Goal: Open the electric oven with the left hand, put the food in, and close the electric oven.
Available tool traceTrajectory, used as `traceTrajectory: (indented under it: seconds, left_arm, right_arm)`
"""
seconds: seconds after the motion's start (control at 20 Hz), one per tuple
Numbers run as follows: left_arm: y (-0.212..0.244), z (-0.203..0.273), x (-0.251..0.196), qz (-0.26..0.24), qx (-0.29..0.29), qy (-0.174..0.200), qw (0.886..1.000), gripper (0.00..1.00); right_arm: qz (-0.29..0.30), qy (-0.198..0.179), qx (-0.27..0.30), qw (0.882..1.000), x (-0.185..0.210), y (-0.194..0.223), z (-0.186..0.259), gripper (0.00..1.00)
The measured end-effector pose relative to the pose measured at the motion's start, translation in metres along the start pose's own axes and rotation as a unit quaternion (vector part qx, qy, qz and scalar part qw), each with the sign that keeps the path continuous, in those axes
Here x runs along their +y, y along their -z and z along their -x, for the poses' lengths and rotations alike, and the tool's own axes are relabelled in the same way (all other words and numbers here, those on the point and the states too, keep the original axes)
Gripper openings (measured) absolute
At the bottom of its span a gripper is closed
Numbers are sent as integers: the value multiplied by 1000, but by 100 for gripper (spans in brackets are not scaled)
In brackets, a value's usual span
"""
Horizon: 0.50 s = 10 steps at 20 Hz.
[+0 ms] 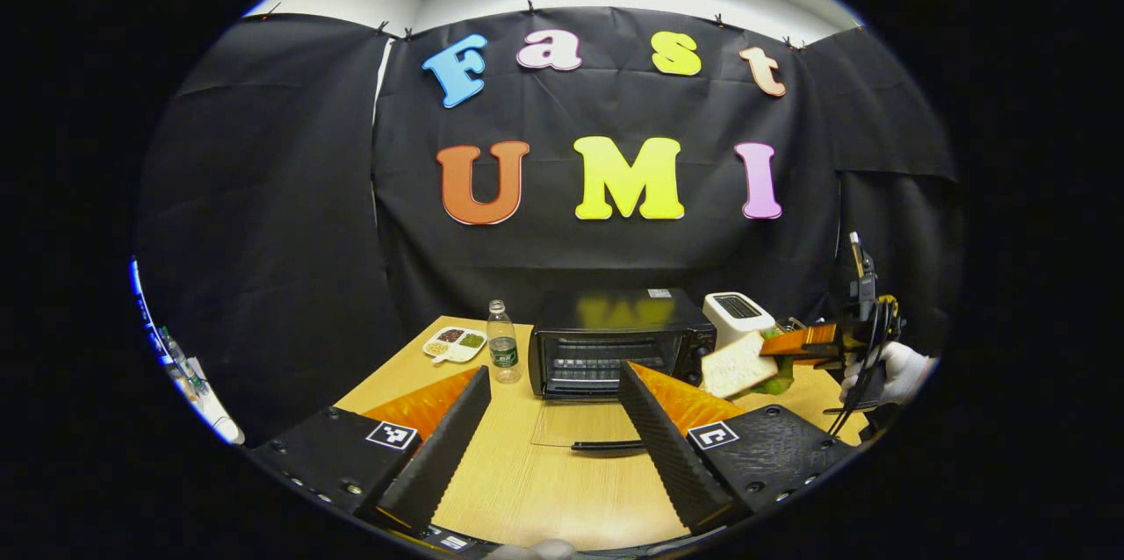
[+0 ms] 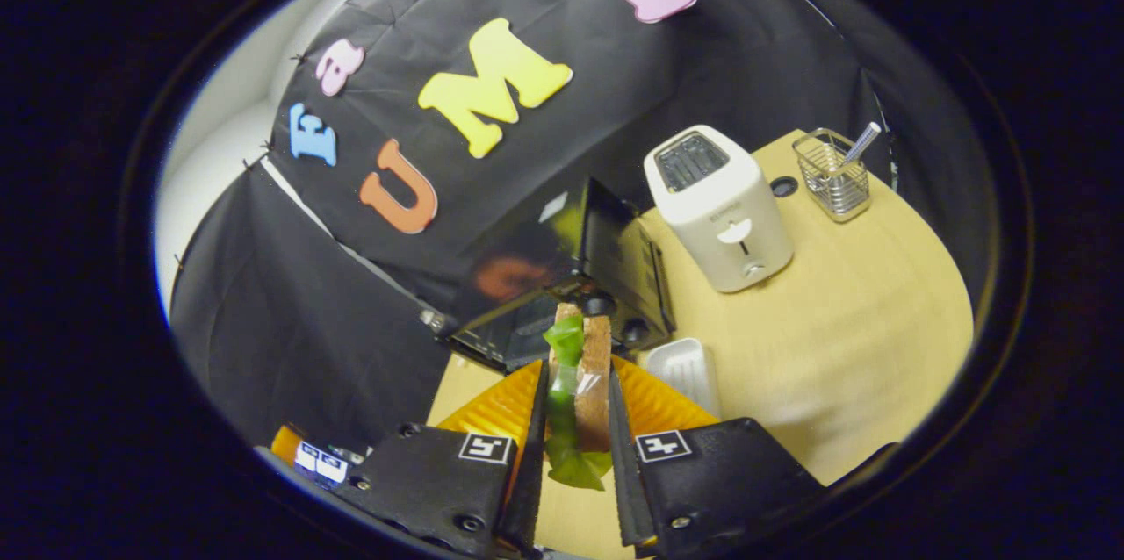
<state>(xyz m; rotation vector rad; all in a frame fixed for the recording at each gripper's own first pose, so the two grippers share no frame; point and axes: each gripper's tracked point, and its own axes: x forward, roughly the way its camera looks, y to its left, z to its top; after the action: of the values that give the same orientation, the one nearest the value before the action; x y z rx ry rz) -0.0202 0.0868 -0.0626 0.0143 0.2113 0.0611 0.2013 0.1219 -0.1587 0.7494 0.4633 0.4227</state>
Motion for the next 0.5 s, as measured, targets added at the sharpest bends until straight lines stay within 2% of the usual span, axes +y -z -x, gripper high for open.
traceTrajectory:
  seconds: [0.25, 0.35, 0.5]
  left_arm:
    - [7, -9, 11, -6, 16, 60, 998, 96]
    - [8, -6, 19, -13, 27, 81, 996, 96]
    - [9, -2, 36, -23, 31, 91, 995, 96]
  right_arm:
    - [-67, -9, -91, 994, 52, 27, -35, 38]
    - [-117, -11, -122, 986, 61, 38, -52, 38]
    - [-166, -3, -148, 975, 60, 58, -91, 37]
